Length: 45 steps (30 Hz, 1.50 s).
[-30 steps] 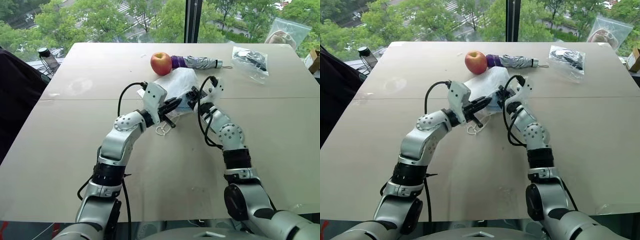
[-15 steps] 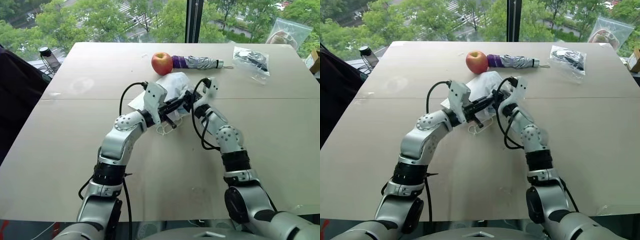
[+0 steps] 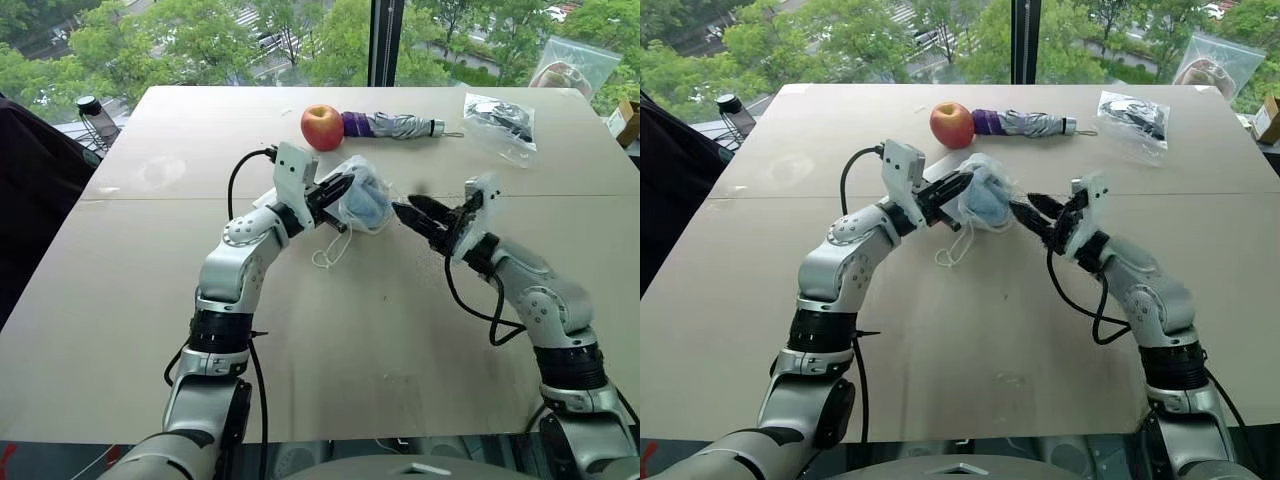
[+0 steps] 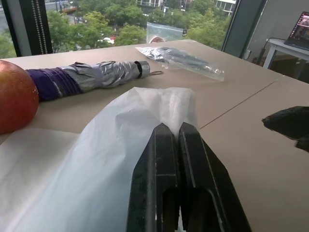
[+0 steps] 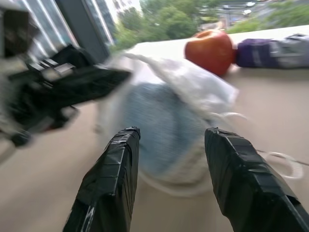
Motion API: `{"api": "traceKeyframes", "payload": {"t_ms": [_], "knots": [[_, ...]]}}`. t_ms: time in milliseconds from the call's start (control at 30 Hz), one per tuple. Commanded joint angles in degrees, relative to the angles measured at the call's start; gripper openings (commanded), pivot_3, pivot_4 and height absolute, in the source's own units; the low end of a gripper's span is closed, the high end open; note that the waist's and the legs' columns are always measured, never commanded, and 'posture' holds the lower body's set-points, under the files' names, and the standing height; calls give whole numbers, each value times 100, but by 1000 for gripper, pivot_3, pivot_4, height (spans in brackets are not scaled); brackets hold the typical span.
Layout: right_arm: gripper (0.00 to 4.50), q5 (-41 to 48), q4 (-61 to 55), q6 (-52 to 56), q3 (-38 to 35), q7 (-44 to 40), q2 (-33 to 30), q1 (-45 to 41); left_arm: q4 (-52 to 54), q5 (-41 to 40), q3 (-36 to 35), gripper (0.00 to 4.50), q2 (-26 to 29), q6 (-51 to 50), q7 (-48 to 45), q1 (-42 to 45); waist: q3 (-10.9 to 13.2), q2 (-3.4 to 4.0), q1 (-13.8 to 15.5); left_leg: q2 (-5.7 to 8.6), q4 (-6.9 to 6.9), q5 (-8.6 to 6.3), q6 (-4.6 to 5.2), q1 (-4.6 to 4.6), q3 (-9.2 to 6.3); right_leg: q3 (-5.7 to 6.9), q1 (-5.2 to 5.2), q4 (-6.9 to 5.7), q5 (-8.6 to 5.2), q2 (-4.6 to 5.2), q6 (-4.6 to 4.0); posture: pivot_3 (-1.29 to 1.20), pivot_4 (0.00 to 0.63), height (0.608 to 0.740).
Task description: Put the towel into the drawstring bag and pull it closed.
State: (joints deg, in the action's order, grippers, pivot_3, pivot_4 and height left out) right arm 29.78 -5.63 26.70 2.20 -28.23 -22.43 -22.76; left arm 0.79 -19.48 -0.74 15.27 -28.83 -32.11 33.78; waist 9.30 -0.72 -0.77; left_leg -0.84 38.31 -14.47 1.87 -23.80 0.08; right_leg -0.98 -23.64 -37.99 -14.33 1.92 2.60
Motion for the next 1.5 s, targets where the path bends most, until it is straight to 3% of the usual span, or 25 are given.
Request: {"api": "traceKeyframes", "payload": {"t_ms": [33,233,500,600,667,700,800,933,1100,1167,1300,1433,1500], "knots": [[2299,-1280,687,-1076,468,75,-71,-181,123,-57,-61,0,-22,151,14,70,0,0,-3,1,0,0,0,0,2,-2,0,1,0,0,0,0,150,740],[2299,-2183,2219,-2134,723,253,456,-818,186,-33,-7,0,18,144,-5,24,1,-1,-12,-2,-1,7,-12,1,7,-7,-3,0,0,0,0,0,150,740],[2299,-2522,4706,-3450,136,1290,1327,-2047,320,-49,-17,0,74,58,40,-38,2,-2,6,-1,-2,17,-30,2,9,-9,-2,-1,1,5,-1,0,150,740],[941,-2480,5133,-4079,-186,1650,1370,-2337,381,-50,-19,0,92,18,65,-59,2,-2,11,3,-2,18,-30,-4,8,-8,-3,4,1,12,0,0,150,740],[147,-2386,5140,-4301,-429,1848,1358,-2428,396,-55,-36,0,105,3,82,-57,2,-2,0,5,-2,17,-30,-4,10,-11,-3,5,2,14,0,0,150,740],[64,-2375,5073,-4380,-529,1925,1321,-2452,404,-60,-46,0,111,-8,94,-53,2,-2,-6,5,-2,18,-30,-4,11,-11,-3,4,2,15,0,0,150,740],[64,-2249,4578,-4310,-778,1965,1233,-2485,495,-227,-210,0,66,-146,205,59,2,-2,-11,-1,-3,17,-30,-1,9,-10,-3,-1,2,12,0,0,150,740],[64,-2066,3557,-3747,-924,1890,1058,-2608,508,-1531,-1290,0,-346,-934,859,770,13,-2,-6,-6,1,17,-29,-6,4,-11,-5,-8,2,15,0,0,150,740],[64,-1678,2643,-3250,-1259,2053,983,-2927,477,-2696,-2035,0,-477,-1601,1450,1414,13,-1,-14,-5,-1,16,-28,-4,0,-7,-3,-4,2,14,0,0,150,740],[64,-1691,2653,-3231,-1265,2033,991,-2944,399,-2783,-1978,0,-458,-1710,1452,1315,12,-1,-14,-6,-2,17,-30,-4,0,-7,-4,-1,2,13,0,0,150,740],[64,-1598,2455,-3229,-1220,1868,1053,-2997,264,-2075,-1283,0,-202,-1642,1416,895,12,0,-14,-4,-4,18,-31,-2,6,-8,-3,0,2,11,0,0,150,740],[64,-1374,2075,-3056,-1291,1888,1127,-3212,584,-3023,-1807,0,-489,-1770,1561,1085,25,-2,-4,-3,0,18,-32,-10,6,-9,-9,-5,2,16,0,0,150,740],[64,-1397,2158,-3012,-1281,1877,1104,-3196,507,-2968,-1803,0,-404,-1722,1555,1107,24,-2,-3,-3,0,18,-32,-10,3,-9,-9,-4,2,17,0,0,150,740]]}}
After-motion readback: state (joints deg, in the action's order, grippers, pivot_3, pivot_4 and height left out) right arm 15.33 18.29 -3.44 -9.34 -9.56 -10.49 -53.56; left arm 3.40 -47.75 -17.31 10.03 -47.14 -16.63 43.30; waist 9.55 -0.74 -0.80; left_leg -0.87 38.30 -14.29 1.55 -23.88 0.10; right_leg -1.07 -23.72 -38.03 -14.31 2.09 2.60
